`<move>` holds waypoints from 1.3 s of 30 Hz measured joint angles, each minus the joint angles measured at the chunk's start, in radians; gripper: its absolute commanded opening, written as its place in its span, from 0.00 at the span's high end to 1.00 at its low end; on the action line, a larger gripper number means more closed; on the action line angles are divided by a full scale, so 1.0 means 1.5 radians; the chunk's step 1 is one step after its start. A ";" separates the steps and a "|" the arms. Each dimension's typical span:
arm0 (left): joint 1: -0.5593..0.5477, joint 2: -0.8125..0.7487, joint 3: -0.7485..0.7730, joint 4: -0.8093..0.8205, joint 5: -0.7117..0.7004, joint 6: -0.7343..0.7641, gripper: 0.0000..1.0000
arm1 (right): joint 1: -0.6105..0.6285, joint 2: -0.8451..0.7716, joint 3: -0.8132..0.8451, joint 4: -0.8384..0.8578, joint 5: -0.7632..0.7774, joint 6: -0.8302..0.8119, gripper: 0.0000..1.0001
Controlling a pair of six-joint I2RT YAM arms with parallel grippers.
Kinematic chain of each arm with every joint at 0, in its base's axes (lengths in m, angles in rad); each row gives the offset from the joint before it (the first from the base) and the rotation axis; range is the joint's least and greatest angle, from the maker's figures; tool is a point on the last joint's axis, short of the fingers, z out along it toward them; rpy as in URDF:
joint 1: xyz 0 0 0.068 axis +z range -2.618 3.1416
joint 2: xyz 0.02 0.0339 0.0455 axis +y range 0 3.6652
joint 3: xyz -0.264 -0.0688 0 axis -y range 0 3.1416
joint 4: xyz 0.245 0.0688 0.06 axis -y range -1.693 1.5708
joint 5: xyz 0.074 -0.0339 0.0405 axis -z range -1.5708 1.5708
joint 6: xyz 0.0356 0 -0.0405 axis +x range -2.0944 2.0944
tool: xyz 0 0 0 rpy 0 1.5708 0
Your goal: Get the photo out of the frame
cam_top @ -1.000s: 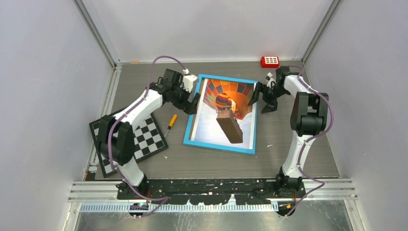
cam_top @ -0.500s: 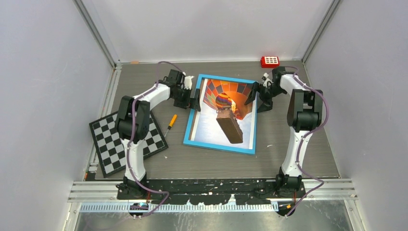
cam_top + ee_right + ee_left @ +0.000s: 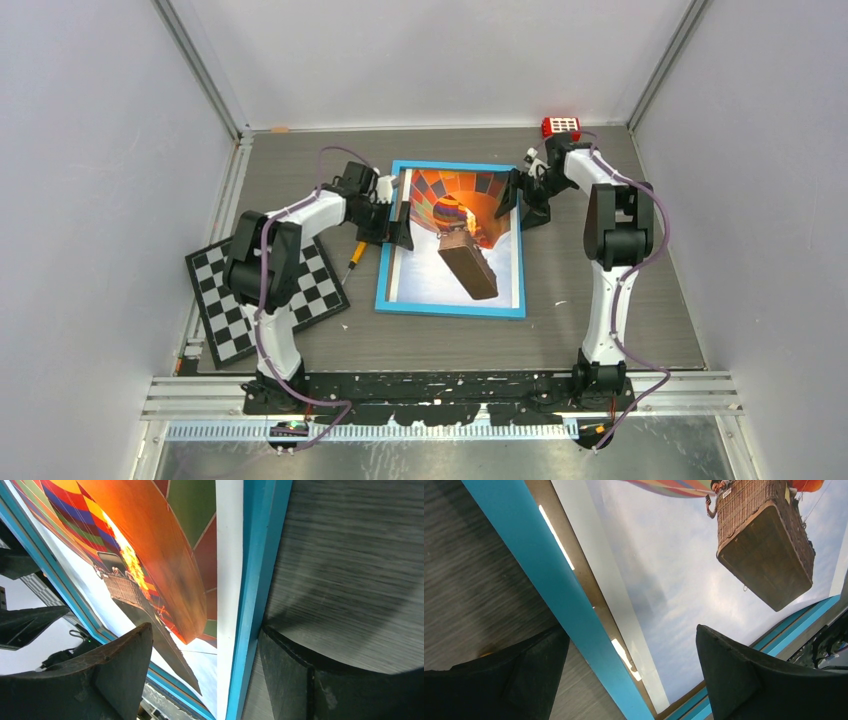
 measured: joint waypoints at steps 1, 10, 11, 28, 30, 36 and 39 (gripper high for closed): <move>0.000 -0.004 -0.005 -0.002 -0.002 0.000 0.03 | 0.002 0.000 0.000 0.000 0.000 -0.002 0.19; -0.002 -0.017 -0.010 -0.029 -0.007 0.011 0.00 | 0.007 -0.012 -0.011 0.004 -0.010 -0.023 0.01; -0.002 -0.017 -0.001 -0.042 -0.009 0.018 0.00 | 0.008 -0.014 -0.011 0.003 -0.011 -0.027 0.00; 0.087 0.007 0.567 -0.434 -0.051 0.212 0.00 | -0.137 -0.155 0.184 -0.105 -0.009 -0.168 0.00; 0.116 0.014 0.607 -0.477 -0.041 0.219 0.00 | -0.153 -0.186 0.190 -0.119 -0.018 -0.191 0.00; 0.246 0.001 0.542 -0.533 -0.014 0.220 0.00 | -0.170 -0.223 0.141 -0.156 -0.015 -0.249 0.00; 0.301 -0.032 0.425 -0.526 -0.023 0.223 0.00 | -0.172 -0.232 0.070 -0.160 -0.003 -0.265 0.00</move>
